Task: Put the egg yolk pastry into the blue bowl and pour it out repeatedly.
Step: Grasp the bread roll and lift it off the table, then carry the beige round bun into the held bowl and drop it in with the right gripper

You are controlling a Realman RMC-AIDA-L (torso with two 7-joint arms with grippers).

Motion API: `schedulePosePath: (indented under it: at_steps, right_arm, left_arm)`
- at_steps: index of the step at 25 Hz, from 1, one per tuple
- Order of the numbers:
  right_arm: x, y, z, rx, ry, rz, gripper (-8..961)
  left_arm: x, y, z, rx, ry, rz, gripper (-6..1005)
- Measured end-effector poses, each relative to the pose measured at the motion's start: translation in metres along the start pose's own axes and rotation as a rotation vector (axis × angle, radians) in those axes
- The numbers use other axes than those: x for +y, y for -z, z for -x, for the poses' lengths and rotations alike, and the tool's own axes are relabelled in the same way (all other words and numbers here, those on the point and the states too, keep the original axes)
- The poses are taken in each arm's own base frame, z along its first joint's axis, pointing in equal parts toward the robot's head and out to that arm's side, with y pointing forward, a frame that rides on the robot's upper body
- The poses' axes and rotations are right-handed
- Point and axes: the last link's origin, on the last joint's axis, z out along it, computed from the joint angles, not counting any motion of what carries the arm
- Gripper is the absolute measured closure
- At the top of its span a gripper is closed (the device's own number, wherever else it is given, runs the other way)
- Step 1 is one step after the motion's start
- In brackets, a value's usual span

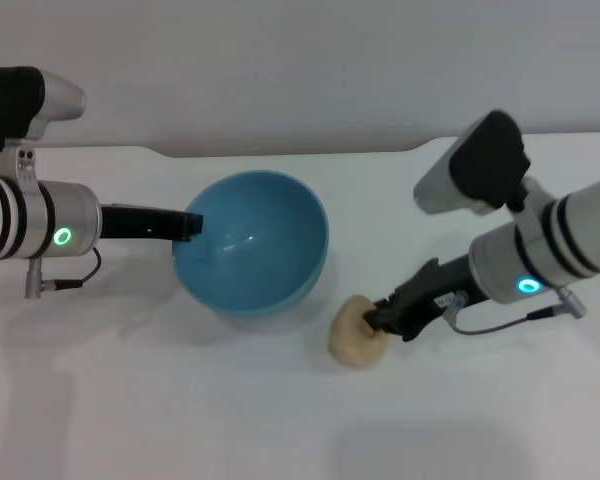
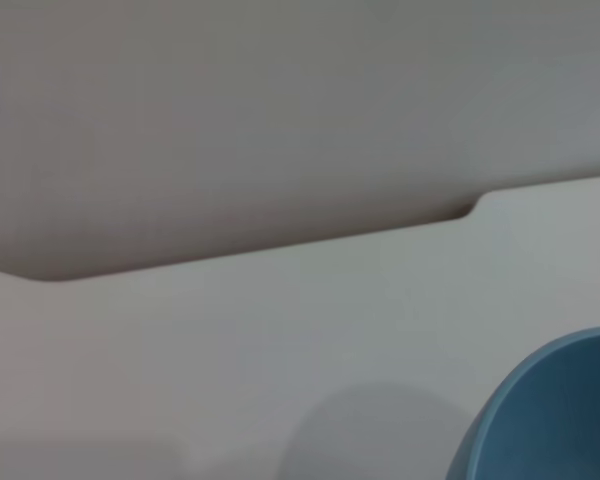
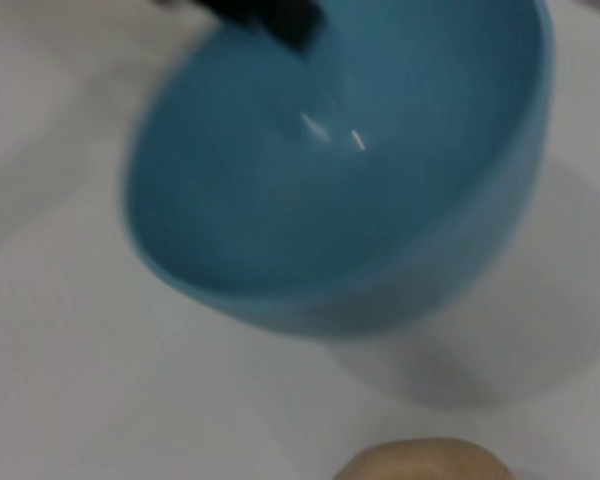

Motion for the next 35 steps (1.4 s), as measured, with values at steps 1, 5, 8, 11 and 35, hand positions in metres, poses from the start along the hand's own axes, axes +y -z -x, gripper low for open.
schedulePosePath:
  at_steps: [1,5,8,11,35]
  right_arm:
    - [0.004,0.006,0.003,-0.015,0.015,0.014,874]
    - [0.018,0.033,0.02,-0.105,0.088,0.115,913]
    - [0.029,0.054,0.031,-0.208,0.154,0.213,925]
    - [0.034,0.074,0.039,-0.329,0.21,0.272,936]
    - [0.001,0.083,0.027,-0.518,0.136,0.211,717]
  left_arm:
    - [0.0,0.0,0.001,-0.006,-0.005,-0.002,985]
    - [0.0,-0.001,0.0,-0.017,-0.024,-0.01,986]
    - [0.001,-0.002,-0.001,-0.021,-0.031,-0.01,986]
    - [0.003,-0.005,-0.002,-0.032,-0.039,-0.011,986]
    - [0.048,-0.011,-0.014,-0.104,-0.135,0.09,984]
